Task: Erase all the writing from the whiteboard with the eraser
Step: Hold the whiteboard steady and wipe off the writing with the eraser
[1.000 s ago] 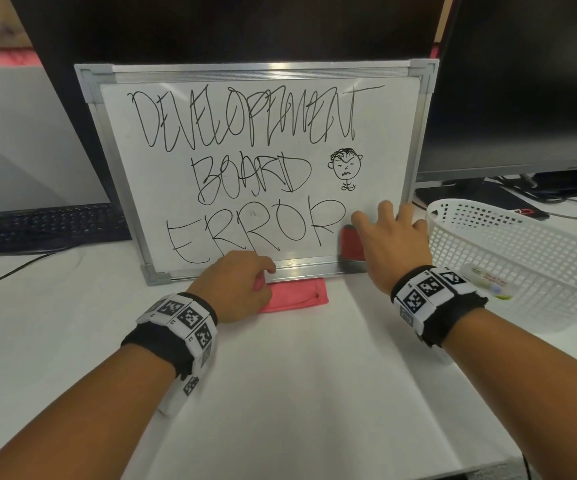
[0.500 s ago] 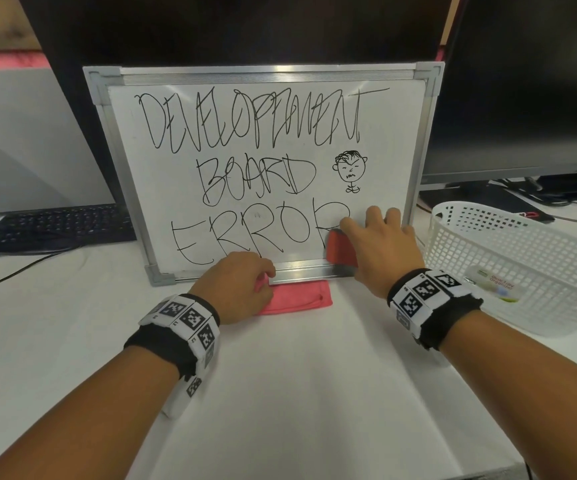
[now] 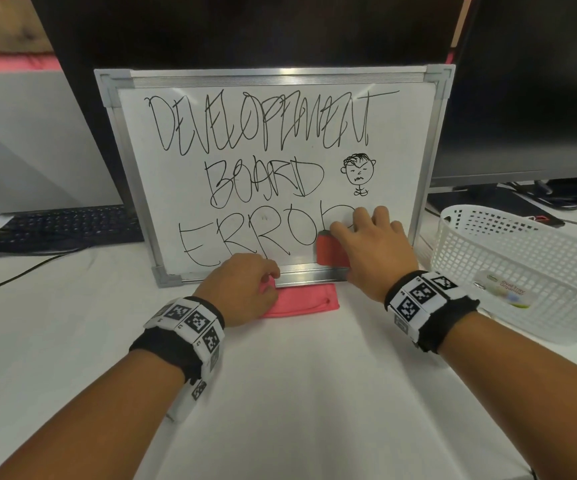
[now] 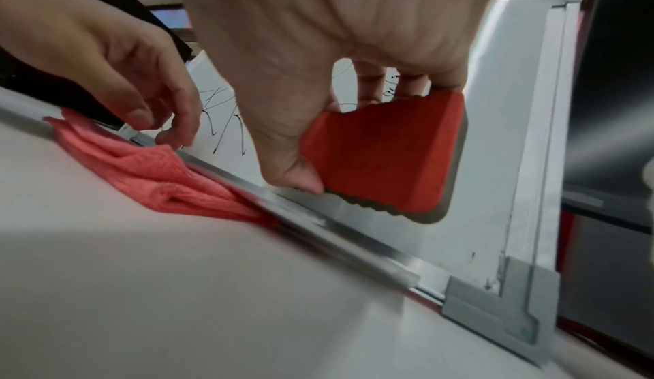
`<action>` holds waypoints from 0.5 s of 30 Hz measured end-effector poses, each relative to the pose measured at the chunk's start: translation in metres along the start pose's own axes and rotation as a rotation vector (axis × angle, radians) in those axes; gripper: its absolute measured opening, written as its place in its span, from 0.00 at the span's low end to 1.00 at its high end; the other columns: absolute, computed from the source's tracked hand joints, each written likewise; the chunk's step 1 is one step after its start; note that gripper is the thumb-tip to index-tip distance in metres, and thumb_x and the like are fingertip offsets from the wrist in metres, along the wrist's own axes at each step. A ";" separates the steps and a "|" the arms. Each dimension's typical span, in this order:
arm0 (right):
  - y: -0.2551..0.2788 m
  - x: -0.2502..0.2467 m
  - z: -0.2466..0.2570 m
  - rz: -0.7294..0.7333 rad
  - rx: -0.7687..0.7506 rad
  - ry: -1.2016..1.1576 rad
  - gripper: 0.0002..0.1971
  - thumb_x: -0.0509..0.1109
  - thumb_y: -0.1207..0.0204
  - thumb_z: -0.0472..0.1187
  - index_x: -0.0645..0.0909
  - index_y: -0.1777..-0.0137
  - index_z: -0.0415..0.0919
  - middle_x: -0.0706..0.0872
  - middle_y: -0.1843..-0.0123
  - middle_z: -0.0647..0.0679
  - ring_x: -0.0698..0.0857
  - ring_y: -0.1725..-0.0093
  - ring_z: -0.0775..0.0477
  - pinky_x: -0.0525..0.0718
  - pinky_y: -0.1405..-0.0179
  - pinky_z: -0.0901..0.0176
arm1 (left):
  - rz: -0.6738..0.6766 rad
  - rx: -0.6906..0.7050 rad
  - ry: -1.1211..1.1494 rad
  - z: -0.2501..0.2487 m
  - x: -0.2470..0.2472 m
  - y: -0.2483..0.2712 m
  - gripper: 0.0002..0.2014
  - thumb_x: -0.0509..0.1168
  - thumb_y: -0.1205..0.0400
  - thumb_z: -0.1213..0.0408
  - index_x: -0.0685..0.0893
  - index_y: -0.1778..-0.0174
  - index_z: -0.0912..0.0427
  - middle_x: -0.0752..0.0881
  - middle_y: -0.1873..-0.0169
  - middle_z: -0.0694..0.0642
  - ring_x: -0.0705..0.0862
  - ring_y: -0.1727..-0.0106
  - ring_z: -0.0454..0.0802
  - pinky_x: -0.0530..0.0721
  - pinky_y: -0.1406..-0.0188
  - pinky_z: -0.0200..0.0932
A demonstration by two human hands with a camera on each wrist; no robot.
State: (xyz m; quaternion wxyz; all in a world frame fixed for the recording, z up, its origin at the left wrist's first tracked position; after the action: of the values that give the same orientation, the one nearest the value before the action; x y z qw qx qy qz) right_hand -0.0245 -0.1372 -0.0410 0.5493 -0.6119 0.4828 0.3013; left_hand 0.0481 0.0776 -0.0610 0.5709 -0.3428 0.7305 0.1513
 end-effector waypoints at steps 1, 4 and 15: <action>0.000 0.001 -0.002 -0.018 -0.007 -0.003 0.29 0.80 0.37 0.39 0.76 0.36 0.47 0.77 0.45 0.40 0.75 0.47 0.33 0.77 0.59 0.43 | -0.011 -0.003 -0.003 0.000 -0.001 0.000 0.12 0.64 0.21 0.58 0.87 0.44 0.50 0.78 0.64 0.40 0.78 0.57 0.46 0.81 0.52 0.45; 0.001 0.001 -0.010 -0.075 -0.016 0.000 0.27 0.80 0.39 0.37 0.78 0.39 0.44 0.77 0.48 0.41 0.74 0.50 0.33 0.74 0.60 0.45 | -0.033 -0.030 -0.005 0.004 -0.004 0.002 0.14 0.61 0.23 0.53 0.87 0.46 0.49 0.77 0.65 0.41 0.77 0.58 0.47 0.81 0.53 0.46; -0.007 0.001 0.011 -0.145 -0.177 -0.083 0.29 0.82 0.40 0.38 0.74 0.39 0.46 0.78 0.53 0.44 0.76 0.53 0.37 0.77 0.61 0.47 | -0.130 -0.136 -0.019 0.022 -0.017 0.018 0.10 0.63 0.22 0.58 0.86 0.48 0.50 0.81 0.61 0.44 0.80 0.54 0.50 0.82 0.53 0.49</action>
State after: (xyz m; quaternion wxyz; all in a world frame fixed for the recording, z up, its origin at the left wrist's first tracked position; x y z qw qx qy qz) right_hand -0.0157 -0.1276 -0.0413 0.5329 -0.6784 0.3857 0.3272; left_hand 0.0539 0.1096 -0.0547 0.5618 -0.4260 0.6894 0.1663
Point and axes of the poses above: each hand's wrist, its own y-axis away from the middle knuckle, its own x-axis out of the palm, z = x × y, the point moved 3 cm from there along -y, towards the middle knuckle
